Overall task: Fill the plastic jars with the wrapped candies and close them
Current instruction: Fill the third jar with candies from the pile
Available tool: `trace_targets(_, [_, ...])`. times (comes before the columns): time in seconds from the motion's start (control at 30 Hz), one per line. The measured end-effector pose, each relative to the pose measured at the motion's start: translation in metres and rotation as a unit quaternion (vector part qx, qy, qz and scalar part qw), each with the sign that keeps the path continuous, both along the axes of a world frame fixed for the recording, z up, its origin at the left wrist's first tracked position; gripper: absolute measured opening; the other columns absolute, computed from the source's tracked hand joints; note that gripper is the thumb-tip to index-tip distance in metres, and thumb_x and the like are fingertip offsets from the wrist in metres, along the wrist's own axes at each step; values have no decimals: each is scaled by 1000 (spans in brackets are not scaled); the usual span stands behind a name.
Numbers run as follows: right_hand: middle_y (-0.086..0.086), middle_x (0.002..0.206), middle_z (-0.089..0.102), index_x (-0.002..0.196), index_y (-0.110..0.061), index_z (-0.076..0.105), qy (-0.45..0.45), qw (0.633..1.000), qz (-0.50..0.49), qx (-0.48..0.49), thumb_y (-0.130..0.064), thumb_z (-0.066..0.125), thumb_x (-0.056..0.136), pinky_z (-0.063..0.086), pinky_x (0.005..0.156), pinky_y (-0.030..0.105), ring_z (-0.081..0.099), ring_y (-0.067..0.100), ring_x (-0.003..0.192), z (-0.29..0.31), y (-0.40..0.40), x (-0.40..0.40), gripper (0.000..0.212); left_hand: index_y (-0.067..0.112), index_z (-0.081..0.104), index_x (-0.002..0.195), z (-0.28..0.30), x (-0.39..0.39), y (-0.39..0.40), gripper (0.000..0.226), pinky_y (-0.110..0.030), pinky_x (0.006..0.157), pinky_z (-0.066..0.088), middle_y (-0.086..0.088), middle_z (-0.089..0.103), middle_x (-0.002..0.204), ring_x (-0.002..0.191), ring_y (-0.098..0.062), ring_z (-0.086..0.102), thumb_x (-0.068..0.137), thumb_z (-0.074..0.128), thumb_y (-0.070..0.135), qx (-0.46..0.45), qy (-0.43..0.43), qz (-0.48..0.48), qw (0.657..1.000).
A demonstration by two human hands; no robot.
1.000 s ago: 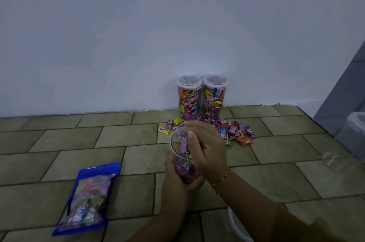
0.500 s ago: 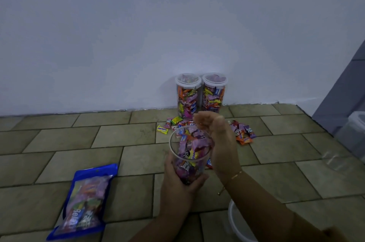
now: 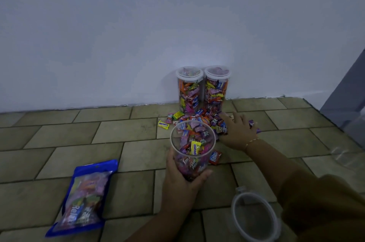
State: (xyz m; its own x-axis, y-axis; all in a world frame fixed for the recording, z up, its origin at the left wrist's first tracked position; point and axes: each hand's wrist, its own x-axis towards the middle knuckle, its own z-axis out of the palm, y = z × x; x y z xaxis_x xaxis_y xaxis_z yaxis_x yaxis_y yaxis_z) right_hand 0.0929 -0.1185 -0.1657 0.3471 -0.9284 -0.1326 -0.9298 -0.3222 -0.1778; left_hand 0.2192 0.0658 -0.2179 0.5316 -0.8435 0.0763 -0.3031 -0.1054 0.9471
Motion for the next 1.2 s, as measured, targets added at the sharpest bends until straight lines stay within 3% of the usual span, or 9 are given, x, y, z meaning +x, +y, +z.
trace_targets(0.13, [1,158,4,142,-49,17,57,996,26,64,-47,52,85,18,110,61,4,36,143,-9,-9,-4,66,35,16,142,0,0,0,120,-25,93,45,13,44,138,120,-7,48,45,71,78,4,-7,4,1000])
trace_targets(0.23, [7,148,30,140,-35,32,77,996,43,-1,-29,51,91,37,104,48,30,36,132,-9,-6,-1,53,32,17,143,1,0,0,120,-24,92,45,11,45,139,120,-8,48,46,71,78,6,-11,2,1000])
trace_targets(0.33, [12,139,39,136,-21,41,81,993,71,-43,-11,46,93,37,101,40,39,35,124,-4,-1,-2,44,32,17,143,3,-2,1,118,-24,92,45,12,45,139,120,-7,48,48,72,75,7,-20,3,1000])
trace_targets(0.57, [14,106,60,102,-5,61,-182,982,36,-36,1,50,86,37,71,24,54,24,91,41,17,-1,20,30,16,143,5,-2,0,124,-31,96,49,10,46,139,122,-11,49,44,64,85,22,-31,1,999])
trace_targets(0.67, [-3,83,57,87,-12,62,-357,930,82,-16,3,55,84,38,60,17,48,4,69,80,42,1,17,34,18,139,6,-3,-1,117,-24,94,46,15,46,135,119,-7,49,45,66,83,20,-26,-7,999])
trace_targets(0.77, [-8,85,58,78,-25,57,-472,871,137,7,4,59,83,42,62,10,52,3,72,106,67,3,29,35,19,138,5,-3,-2,112,-21,92,45,18,47,131,116,-4,50,47,68,78,10,-21,-11,1000])
trace_targets(0.93, [-7,99,60,82,-31,55,-504,840,198,-19,-2,60,76,44,80,12,57,8,93,97,93,15,30,32,19,142,6,-3,-2,115,-11,86,41,21,44,127,112,1,47,47,67,76,2,-20,-11,1000])
trace_targets(1.1, [-4,96,65,83,-25,60,-552,810,199,4,-3,59,77,44,76,7,60,0,89,74,114,23,22,32,22,140,4,-2,-2,109,-4,80,41,18,48,129,112,0,51,51,71,72,-12,-11,-16,1000])
trace_targets(1.2, [-6,93,67,87,-28,61,-567,804,177,3,-6,58,79,46,79,11,61,4,89,64,116,25,23,56,18,129,5,-3,-2,94,-6,80,43,34,44,121,106,13,49,53,72,72,-20,-13,-20,1000])
